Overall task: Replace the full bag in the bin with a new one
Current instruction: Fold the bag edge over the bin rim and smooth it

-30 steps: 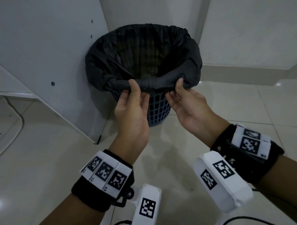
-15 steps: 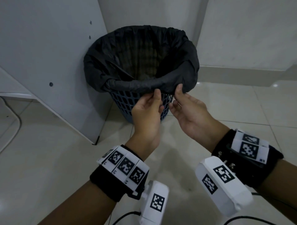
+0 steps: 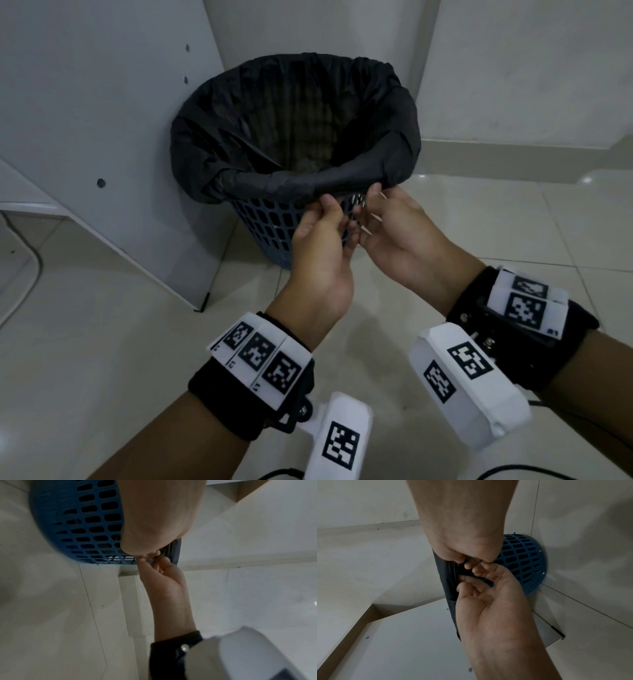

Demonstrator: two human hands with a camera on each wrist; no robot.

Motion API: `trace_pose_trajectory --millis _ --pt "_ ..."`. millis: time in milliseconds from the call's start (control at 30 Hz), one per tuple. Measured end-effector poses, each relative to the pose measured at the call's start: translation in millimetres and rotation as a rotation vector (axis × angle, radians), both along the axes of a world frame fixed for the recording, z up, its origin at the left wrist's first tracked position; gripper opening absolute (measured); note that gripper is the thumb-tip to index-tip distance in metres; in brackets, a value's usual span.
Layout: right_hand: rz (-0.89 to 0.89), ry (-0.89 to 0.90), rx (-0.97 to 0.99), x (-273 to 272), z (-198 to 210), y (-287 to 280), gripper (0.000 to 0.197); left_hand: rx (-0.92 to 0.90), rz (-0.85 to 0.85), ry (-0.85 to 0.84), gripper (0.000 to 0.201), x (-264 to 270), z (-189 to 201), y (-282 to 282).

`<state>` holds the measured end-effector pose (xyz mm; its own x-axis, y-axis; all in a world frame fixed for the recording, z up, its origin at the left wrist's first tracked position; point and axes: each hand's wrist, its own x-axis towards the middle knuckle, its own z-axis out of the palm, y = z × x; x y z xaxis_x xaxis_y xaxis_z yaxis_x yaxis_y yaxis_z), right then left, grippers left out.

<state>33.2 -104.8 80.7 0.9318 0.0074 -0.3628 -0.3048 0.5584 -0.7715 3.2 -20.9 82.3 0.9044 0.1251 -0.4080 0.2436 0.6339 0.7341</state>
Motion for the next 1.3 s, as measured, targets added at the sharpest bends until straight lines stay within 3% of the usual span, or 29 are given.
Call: trace_pose_trajectory --millis 333,467,533,667,900,1067,1200,1300 --pt "0.006 0.024 -0.014 -1.2 1.1 -1.7 0.012 -0.013 0.056 0.057 0.031 -10.0 5.7 0.4" --pt "-0.031 0.014 0.028 -0.8 0.8 -1.4 0.006 -0.045 0.091 0.01 0.019 -14.1 7.3 2.5" --pt "-0.021 0.002 0.064 -1.3 2.2 -2.1 0.005 -0.074 0.11 -0.002 0.024 -14.5 10.4 6.5" --pt "-0.026 0.022 0.188 -5.5 6.6 -7.6 0.012 -0.108 0.134 -0.014 0.025 -12.5 18.4 14.1" --pt "-0.094 0.014 0.082 -1.2 2.1 -9.6 0.038 -0.096 0.191 -0.121 0.031 -0.4 19.0 26.8" --pt "0.002 0.025 0.028 -17.8 -12.6 -4.0 0.017 -0.123 0.281 -0.14 0.032 10.8 20.3 49.4" --pt "-0.004 0.013 0.02 -22.2 -12.4 3.2 0.02 -0.028 0.315 -0.179 0.035 8.4 11.1 50.8" --pt "-0.02 -0.002 0.033 -20.2 -10.0 5.8 0.021 0.141 0.182 -0.128 0.045 -2.3 -2.8 39.1"
